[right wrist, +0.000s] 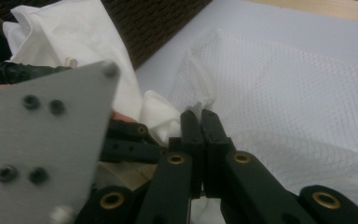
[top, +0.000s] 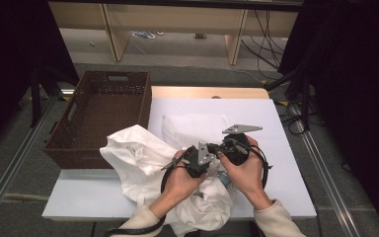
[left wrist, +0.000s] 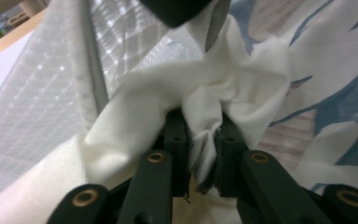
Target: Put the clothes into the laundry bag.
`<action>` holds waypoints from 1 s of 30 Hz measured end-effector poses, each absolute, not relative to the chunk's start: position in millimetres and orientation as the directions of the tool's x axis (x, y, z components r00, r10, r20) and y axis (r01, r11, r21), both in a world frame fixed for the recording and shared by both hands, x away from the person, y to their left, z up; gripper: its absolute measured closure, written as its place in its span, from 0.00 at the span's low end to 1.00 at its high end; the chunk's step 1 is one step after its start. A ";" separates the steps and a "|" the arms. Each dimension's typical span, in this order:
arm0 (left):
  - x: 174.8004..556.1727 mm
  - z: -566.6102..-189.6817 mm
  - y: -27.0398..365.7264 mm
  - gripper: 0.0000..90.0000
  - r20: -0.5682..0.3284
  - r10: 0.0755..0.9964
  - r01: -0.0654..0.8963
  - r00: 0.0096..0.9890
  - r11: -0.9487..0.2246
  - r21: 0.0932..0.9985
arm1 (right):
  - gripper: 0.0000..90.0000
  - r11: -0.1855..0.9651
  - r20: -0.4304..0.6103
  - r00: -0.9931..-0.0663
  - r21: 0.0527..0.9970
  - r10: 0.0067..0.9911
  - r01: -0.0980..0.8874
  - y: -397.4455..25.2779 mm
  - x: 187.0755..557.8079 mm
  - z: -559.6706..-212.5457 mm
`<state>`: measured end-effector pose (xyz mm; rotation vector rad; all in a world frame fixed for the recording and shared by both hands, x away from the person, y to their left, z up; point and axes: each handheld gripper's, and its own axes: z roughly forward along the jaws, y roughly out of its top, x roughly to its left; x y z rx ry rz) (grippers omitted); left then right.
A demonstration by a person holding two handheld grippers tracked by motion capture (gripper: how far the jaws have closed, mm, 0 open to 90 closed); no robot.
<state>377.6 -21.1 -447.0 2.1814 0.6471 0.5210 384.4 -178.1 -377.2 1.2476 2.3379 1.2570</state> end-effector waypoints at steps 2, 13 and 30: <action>374.0 -444.4 -15.4 0.83 0.101 0.603 0.291 0.792 -0.516 0.806 | 1.00 0.284 0.183 -0.619 0.766 0.764 0.577 -180.5 384.6 -374.5; 343.2 -400.6 23.9 0.36 0.032 0.555 0.231 0.831 -0.397 0.888 | 1.00 0.295 0.173 -0.633 0.773 0.754 0.562 -180.0 383.9 -373.0; 365.5 -383.7 154.4 0.23 0.205 0.784 0.325 0.586 -0.459 0.827 | 1.00 0.315 0.156 -0.636 0.765 0.755 0.561 -178.6 384.4 -372.9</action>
